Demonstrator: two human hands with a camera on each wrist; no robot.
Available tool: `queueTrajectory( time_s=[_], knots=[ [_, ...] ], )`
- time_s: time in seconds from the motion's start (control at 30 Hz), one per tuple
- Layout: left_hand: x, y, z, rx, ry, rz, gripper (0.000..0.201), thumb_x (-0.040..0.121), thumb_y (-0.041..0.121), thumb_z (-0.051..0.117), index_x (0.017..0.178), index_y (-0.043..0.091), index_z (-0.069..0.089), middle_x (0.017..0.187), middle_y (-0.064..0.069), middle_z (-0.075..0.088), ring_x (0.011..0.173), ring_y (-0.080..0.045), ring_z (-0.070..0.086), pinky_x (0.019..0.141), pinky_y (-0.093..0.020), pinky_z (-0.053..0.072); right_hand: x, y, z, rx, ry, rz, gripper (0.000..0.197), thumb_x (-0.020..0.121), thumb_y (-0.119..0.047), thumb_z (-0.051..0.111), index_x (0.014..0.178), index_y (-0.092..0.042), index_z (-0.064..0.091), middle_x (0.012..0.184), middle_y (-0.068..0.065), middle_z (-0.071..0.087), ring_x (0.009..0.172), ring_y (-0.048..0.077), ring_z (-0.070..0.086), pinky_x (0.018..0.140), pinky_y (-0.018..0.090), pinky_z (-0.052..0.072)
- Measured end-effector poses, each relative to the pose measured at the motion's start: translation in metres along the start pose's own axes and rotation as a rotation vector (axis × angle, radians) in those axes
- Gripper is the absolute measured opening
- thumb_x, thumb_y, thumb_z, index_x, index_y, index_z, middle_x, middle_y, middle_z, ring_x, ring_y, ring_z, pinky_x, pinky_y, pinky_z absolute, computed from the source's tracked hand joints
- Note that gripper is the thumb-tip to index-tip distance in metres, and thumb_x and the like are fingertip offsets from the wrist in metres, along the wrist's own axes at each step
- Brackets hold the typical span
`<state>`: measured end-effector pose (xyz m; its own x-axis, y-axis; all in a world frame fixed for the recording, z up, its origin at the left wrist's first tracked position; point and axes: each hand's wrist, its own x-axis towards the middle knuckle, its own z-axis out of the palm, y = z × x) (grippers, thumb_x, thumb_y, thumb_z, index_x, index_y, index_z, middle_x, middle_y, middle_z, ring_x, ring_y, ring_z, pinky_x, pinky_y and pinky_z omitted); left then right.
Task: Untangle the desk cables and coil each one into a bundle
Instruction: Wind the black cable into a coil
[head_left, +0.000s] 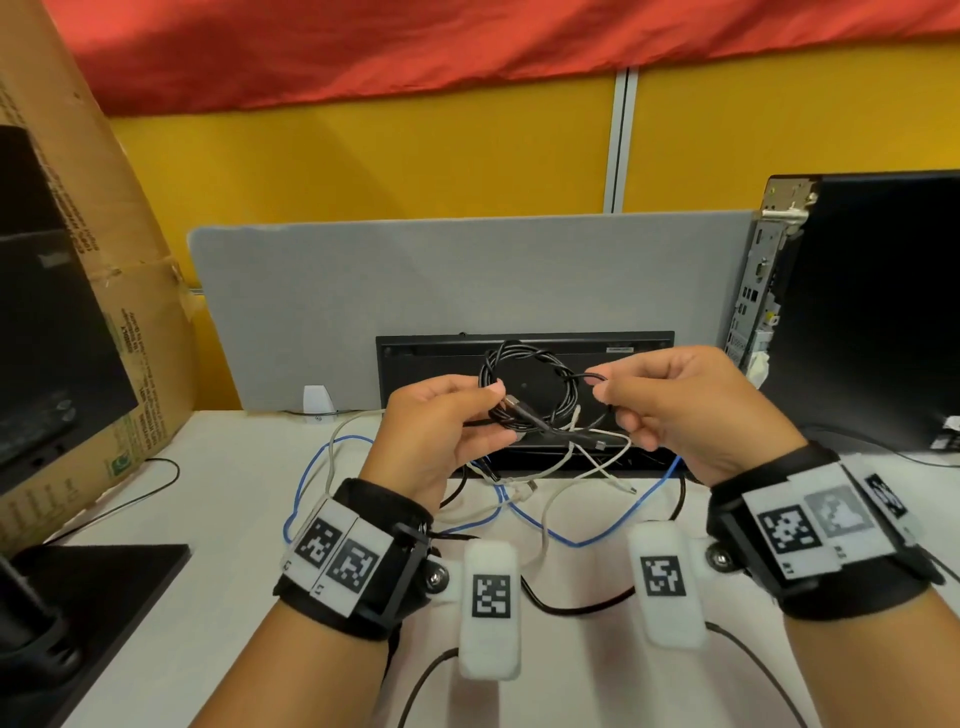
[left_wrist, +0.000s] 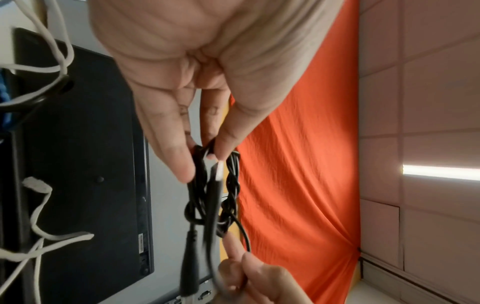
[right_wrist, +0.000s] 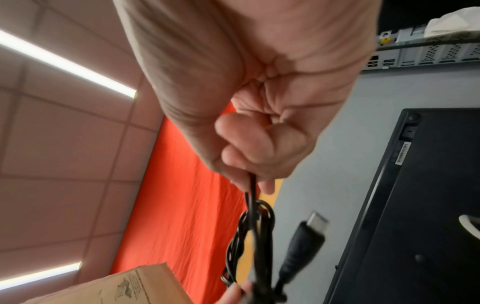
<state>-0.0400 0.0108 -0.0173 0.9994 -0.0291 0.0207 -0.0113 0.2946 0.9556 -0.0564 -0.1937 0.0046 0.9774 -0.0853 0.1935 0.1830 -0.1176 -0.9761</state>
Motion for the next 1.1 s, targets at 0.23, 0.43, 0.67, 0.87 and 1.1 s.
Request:
queueTrajectory(
  time_s=[0.23,0.43,0.67,0.87,1.1],
  knots=[
    [0.002,-0.004,0.001,0.022,0.110,0.076,0.010,0.083,0.005,0.073,0.092,0.003,0.071,0.075,-0.009,0.072,0.066,-0.022,0.072,0.061,-0.027,0.059,-0.006,-0.004,0.001,-0.068,-0.092,0.047,0.006,0.078,-0.001,0.075,0.074,0.002,0.072,0.058,0.013,0.066,0.046,0.018,0.061,0.050,0.022,0.054],
    [0.000,-0.007,0.007,-0.058,0.151,0.135,0.008,0.083,0.005,0.072,0.088,0.000,0.068,0.062,-0.006,0.068,0.065,-0.022,0.072,0.062,-0.025,0.058,-0.010,0.006,0.027,0.109,-0.046,0.037,0.009,0.075,0.007,0.076,0.070,0.000,0.072,0.068,0.012,0.072,0.067,0.032,0.073,0.061,0.026,0.060],
    [-0.005,-0.012,0.016,-0.199,0.082,0.113,0.004,0.088,0.003,0.066,0.087,-0.001,0.065,0.061,-0.002,0.070,0.069,-0.019,0.073,0.067,-0.027,0.059,-0.005,0.022,0.034,-0.182,0.216,-0.157,0.012,0.081,-0.017,0.076,0.070,-0.020,0.074,0.060,0.003,0.072,0.059,0.015,0.073,0.070,0.036,0.061],
    [-0.006,-0.015,0.019,-0.217,0.073,0.157,0.007,0.089,0.004,0.066,0.088,-0.003,0.066,0.070,-0.009,0.072,0.074,-0.021,0.073,0.071,-0.029,0.059,-0.003,0.024,0.035,-0.344,0.271,-0.181,0.016,0.084,-0.025,0.073,0.069,-0.019,0.072,0.060,0.001,0.070,0.058,0.015,0.070,0.072,0.039,0.060],
    [-0.009,-0.012,0.018,-0.241,-0.018,0.130,0.007,0.088,0.005,0.066,0.087,-0.002,0.066,0.089,-0.021,0.074,0.086,-0.030,0.073,0.072,-0.027,0.059,-0.009,0.023,0.045,0.273,0.147,-0.075,0.006,0.084,0.002,0.068,0.082,0.001,0.074,0.078,0.016,0.075,0.078,0.028,0.074,0.076,0.033,0.060]
  ],
)
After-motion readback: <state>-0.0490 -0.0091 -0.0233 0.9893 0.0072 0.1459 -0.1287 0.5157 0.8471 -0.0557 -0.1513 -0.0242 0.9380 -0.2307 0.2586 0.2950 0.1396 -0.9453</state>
